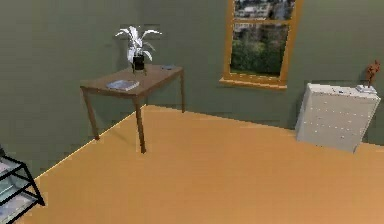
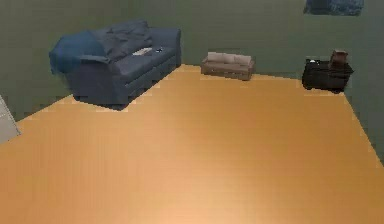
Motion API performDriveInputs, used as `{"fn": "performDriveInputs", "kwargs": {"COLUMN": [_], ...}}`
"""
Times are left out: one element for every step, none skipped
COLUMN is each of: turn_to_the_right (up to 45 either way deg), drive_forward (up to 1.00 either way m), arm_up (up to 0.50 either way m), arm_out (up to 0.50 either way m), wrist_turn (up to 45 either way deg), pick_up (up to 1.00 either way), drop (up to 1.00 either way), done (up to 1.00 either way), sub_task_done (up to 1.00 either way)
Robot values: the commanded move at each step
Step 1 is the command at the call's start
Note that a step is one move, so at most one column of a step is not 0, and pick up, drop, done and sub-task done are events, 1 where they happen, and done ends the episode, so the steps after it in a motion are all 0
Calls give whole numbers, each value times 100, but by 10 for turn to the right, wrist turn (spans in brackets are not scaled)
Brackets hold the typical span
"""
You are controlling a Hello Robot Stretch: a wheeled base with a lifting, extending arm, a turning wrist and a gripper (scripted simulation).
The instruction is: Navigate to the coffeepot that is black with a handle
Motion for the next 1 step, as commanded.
{"fn": "performDriveInputs", "kwargs": {"turn_to_the_right": [0], "drive_forward": [35], "arm_up": [0], "arm_out": [0], "wrist_turn": [0], "pick_up": [0], "drop": [0], "done": [0], "sub_task_done": [0]}}
